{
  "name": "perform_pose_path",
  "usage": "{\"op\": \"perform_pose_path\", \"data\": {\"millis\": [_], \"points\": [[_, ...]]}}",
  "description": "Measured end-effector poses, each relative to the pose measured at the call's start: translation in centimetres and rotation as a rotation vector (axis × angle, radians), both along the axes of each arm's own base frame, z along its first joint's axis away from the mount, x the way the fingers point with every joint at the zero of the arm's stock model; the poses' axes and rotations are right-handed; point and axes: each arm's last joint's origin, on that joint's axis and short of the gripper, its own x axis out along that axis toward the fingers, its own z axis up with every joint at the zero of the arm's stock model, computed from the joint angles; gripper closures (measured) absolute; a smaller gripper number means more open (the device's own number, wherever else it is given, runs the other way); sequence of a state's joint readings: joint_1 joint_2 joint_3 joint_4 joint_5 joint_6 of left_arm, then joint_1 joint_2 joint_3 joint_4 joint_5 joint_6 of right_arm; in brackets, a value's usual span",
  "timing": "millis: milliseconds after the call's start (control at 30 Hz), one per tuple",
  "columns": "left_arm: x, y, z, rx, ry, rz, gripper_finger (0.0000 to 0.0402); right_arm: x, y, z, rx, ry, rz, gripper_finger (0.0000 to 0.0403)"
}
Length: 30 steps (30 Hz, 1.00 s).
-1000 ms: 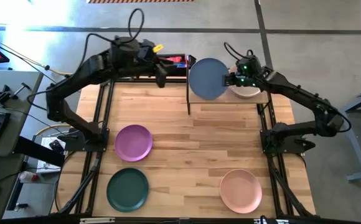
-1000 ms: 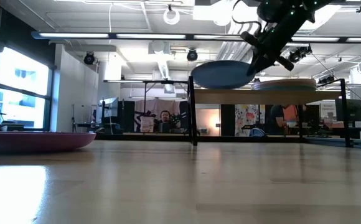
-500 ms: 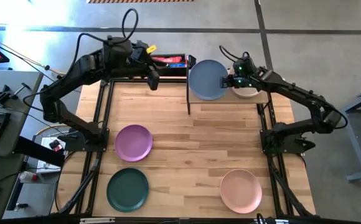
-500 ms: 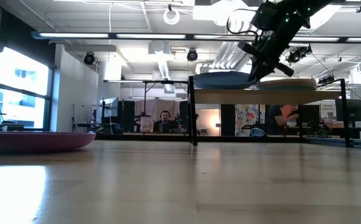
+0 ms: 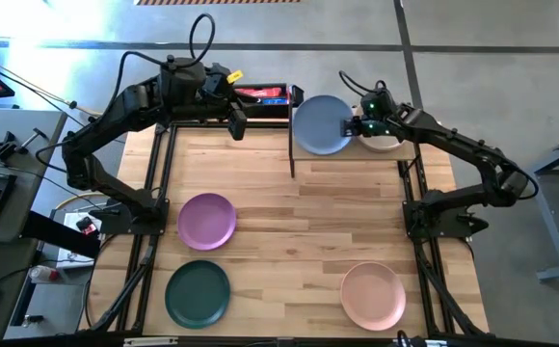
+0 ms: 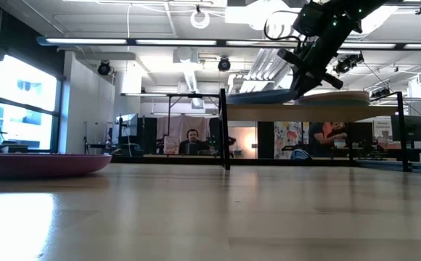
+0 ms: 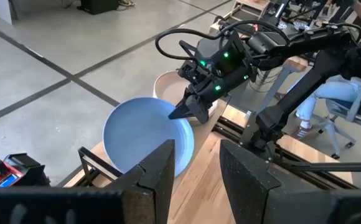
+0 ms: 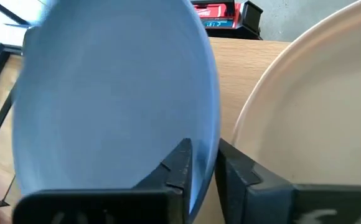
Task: Place and stack plates onto a shelf
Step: Put the dark blue plate on the shelf
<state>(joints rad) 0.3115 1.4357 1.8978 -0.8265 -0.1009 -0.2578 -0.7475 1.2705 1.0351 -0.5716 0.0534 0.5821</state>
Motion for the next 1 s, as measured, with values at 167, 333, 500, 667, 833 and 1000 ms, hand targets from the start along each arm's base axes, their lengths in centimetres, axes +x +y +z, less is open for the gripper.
{"op": "perform_pose_path", "data": {"millis": [167, 333, 500, 667, 833, 1000], "points": [[0.0, 0.0, 0.0, 0.000, 0.000, 0.000, 0.0287, 0.0, 0.0, 0.0, 0.006, -0.009, -0.013, 0.0318], [0.0, 0.0, 0.0, -0.001, 0.002, 0.000, 0.0287, -0.2, 0.2, 0.5, -0.013, -0.019, -0.004, 0.0300], [0.0, 0.0, -0.1, -0.003, 0.009, 0.001, 0.0287, -1.0, 0.9, 1.8, -0.050, -0.062, 0.004, 0.0297], [-0.1, 0.0, -0.3, -0.006, 0.032, 0.014, 0.0287, -1.9, 1.9, 3.1, -0.084, -0.106, 0.009, 0.0297], [-0.6, -0.1, -1.4, -0.076, 0.138, 0.033, 0.0287, -2.7, 3.0, 4.3, -0.082, -0.190, 0.102, 0.0297], [-1.1, -0.6, -3.1, -0.158, 0.294, 0.064, 0.0287, -3.2, 4.4, 5.4, -0.088, -0.252, 0.192, 0.0297]]}}
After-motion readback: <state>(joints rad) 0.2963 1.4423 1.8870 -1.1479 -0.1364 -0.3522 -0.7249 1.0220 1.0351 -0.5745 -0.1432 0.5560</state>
